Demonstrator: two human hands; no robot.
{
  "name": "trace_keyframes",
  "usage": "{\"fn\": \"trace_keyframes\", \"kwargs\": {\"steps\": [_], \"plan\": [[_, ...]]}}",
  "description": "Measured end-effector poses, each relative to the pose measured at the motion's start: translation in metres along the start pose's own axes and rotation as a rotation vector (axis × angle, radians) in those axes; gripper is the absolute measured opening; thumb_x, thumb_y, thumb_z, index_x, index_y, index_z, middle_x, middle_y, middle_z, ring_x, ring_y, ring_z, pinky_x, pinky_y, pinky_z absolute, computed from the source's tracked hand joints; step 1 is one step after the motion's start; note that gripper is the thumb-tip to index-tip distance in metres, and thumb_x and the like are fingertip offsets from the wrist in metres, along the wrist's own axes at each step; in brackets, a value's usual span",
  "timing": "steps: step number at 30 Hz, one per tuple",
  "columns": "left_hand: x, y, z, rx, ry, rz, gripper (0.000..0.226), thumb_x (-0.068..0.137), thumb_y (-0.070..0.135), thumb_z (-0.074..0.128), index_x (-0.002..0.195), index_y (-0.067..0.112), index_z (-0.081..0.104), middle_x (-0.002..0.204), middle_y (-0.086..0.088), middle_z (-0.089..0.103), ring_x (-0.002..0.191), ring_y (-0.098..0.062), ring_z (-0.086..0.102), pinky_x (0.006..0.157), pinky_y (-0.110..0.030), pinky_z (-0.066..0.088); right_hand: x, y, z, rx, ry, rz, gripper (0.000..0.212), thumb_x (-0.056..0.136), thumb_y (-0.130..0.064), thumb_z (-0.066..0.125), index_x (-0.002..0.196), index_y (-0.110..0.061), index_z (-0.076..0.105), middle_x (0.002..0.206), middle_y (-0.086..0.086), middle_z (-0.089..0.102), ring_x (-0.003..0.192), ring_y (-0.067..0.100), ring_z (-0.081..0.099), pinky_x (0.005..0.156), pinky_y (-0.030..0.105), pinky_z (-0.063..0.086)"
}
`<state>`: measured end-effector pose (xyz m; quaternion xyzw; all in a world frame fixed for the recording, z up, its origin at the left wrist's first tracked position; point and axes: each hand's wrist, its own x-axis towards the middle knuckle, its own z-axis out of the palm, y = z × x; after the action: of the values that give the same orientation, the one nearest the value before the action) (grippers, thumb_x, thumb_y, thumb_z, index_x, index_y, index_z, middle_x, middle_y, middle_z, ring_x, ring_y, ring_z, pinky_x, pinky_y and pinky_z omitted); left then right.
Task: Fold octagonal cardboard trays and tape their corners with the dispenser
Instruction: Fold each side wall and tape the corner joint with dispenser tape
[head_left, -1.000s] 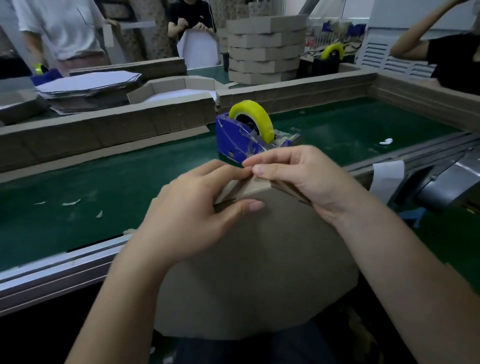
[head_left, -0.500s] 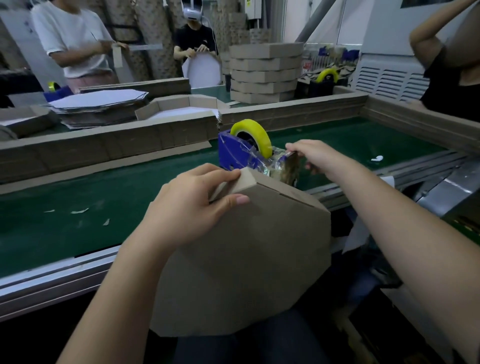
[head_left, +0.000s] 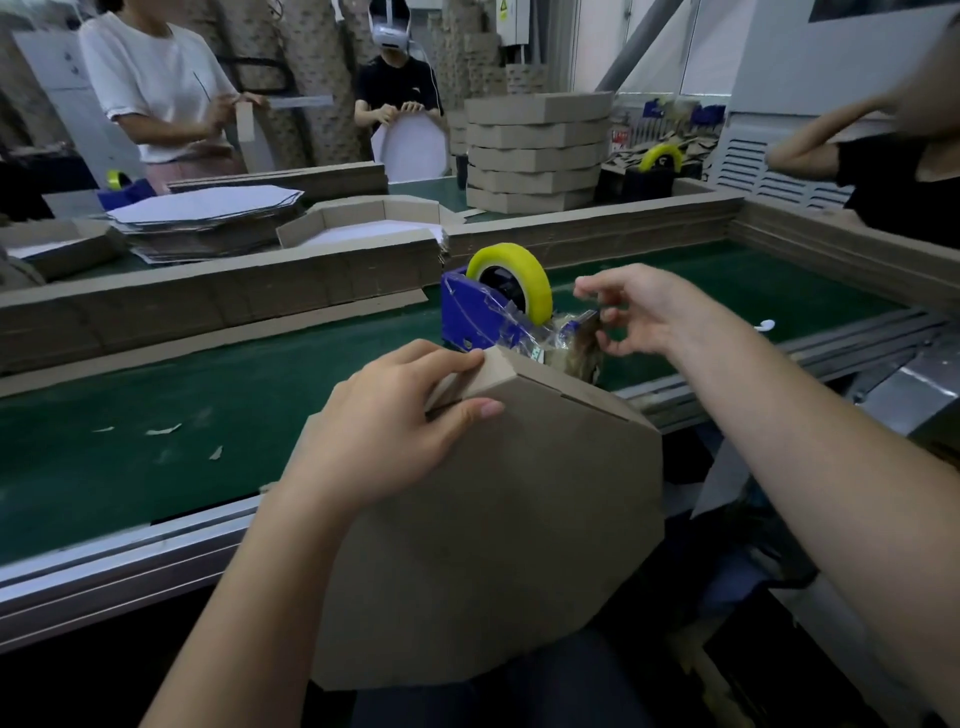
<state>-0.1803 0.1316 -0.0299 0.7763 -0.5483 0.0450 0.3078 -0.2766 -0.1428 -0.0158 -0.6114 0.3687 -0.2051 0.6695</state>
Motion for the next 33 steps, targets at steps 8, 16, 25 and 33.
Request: {"fn": "trace_keyframes", "kwargs": {"steps": [8, 16, 25, 33], "plan": [[0.003, -0.005, 0.001, 0.008, 0.001, 0.004, 0.064, 0.078, 0.080, 0.041, 0.127, 0.041, 0.059, 0.116, 0.025, 0.057, 0.105, -0.008, 0.058, 0.082, -0.043, 0.051, 0.000, 0.041, -0.005, 0.398, 0.001, -0.239, 0.037, 0.081, -0.002, 0.060, 0.047, -0.016, 0.062, 0.057, -0.002, 0.050, 0.047, 0.004, 0.045, 0.063, 0.030, 0.044], [0.001, -0.002, 0.002, 0.007, -0.004, -0.014, 0.060, 0.077, 0.072, 0.046, 0.126, 0.040, 0.059, 0.116, 0.023, 0.059, 0.106, -0.012, 0.060, 0.082, -0.044, 0.051, -0.003, 0.073, -0.002, 0.647, -0.018, -0.366, 0.051, 0.081, 0.009, 0.037, 0.038, -0.014, 0.049, 0.047, 0.000, 0.040, 0.048, 0.010, 0.044, 0.074, 0.029, 0.046], [0.000, -0.001, 0.002, 0.019, -0.006, -0.012, 0.063, 0.076, 0.076, 0.043, 0.126, 0.041, 0.059, 0.115, 0.024, 0.058, 0.103, -0.010, 0.060, 0.079, -0.041, 0.052, -0.005, 0.082, -0.019, 0.011, 0.193, -0.416, 0.037, 0.084, 0.006, 0.062, 0.050, -0.010, 0.060, 0.063, 0.005, 0.053, 0.063, 0.016, 0.053, 0.074, 0.034, 0.048], [-0.004, -0.001, 0.003, -0.002, 0.026, -0.019, 0.062, 0.073, 0.077, 0.041, 0.116, 0.036, 0.060, 0.112, 0.022, 0.062, 0.101, -0.010, 0.061, 0.080, -0.041, 0.052, -0.062, 0.022, -0.021, -0.627, 0.146, -0.626, 0.012, 0.082, -0.023, 0.073, 0.071, -0.021, 0.068, 0.081, -0.004, 0.052, 0.073, 0.009, 0.050, 0.066, 0.023, 0.037]]}}
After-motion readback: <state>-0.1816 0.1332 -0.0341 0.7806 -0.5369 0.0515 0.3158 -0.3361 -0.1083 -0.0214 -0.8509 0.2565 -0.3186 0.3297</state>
